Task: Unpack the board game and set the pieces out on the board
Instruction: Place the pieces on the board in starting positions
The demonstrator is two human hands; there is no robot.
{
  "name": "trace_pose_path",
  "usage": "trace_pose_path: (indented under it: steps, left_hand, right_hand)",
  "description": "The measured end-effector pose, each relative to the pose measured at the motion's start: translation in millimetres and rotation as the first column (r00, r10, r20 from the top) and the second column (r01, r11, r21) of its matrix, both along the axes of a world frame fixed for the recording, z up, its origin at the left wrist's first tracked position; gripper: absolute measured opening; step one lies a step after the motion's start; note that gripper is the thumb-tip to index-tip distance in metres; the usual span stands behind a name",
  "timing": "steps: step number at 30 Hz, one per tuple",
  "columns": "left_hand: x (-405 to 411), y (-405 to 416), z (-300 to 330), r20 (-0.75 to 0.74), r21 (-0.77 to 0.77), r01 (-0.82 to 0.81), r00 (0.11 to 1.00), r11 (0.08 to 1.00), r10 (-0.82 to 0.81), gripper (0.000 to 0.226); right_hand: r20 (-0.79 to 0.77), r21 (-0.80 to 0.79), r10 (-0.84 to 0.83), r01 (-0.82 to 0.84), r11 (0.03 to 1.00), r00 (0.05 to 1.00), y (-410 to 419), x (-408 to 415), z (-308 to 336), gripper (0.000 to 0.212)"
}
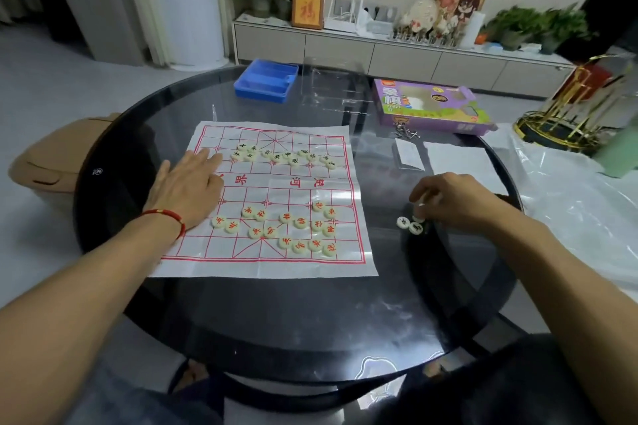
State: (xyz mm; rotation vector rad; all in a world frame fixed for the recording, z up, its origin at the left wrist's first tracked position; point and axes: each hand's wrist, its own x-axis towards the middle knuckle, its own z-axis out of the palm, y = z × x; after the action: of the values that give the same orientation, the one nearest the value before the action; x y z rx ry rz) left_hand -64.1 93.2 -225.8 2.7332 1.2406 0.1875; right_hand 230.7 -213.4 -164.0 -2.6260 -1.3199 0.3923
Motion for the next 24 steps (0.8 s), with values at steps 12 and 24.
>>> trace_pose_path:
  steps: [12,24]
  left_hand:
    - [2.1,-4.1,1.8,0.276,-0.085,-0.054,0.958,0.995,0.076,0.043]
    - [-0.5,-10.9,6.8,0.278,0.012,-0.061,0.959,0.998,0.056,0.043]
  right_hand:
    - [0.056,0.012,-0.006,0.006,1.0,0.998,18.2,-12.1,-1.3,0.021]
    - [0.24,0.242,0.108,-0.168,0.956,0.965,82.9,-51.4,16.5,0.019]
